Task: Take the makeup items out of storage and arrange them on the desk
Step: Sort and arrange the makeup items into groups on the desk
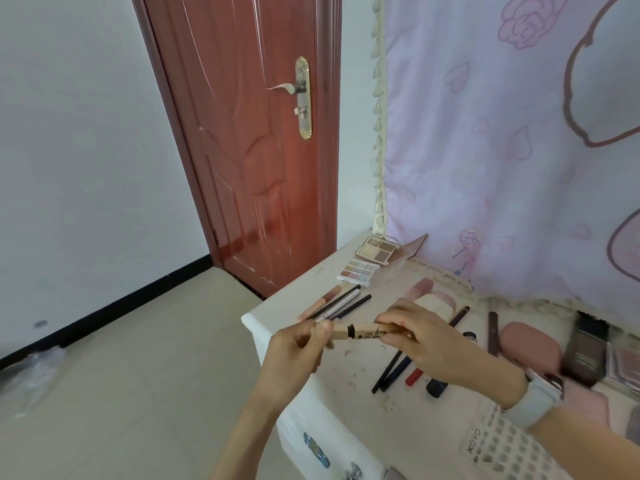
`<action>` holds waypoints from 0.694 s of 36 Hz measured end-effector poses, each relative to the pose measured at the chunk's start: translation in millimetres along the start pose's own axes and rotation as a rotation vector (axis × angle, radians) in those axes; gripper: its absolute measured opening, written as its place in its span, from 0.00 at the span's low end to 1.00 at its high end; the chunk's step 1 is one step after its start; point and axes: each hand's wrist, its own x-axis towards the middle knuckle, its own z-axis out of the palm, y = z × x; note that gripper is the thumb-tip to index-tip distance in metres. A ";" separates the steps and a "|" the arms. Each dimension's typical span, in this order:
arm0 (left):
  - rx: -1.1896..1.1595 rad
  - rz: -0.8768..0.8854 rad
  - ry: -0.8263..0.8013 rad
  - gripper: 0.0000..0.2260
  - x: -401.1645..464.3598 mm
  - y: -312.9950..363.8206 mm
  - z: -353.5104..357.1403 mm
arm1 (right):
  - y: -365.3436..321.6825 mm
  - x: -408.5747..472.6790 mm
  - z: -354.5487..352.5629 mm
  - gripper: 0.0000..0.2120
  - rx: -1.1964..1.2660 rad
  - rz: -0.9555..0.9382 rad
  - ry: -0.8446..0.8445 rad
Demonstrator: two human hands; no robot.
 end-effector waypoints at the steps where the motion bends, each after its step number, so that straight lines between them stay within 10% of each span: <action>1: -0.022 -0.005 -0.010 0.17 -0.2 -0.5 0.5 | 1.0 -1.0 2.1 0.04 0.023 0.015 0.037; 4: -0.166 -0.063 -0.052 0.04 0.2 0.4 4.8 | -0.2 -5.2 7.9 0.05 0.205 0.090 0.088; 13: -0.291 -0.021 -0.066 0.16 2.0 11.5 30.3 | 1.3 -17.4 16.3 0.10 0.306 0.152 -0.042; 21: 0.216 0.206 -0.239 0.01 4.4 0.6 28.6 | -11.4 -13.1 -9.9 0.17 0.497 0.093 0.206; 25: 0.337 0.234 -0.227 0.10 4.8 3.4 30.7 | -13.4 -10.5 -6.0 0.18 0.368 0.074 0.174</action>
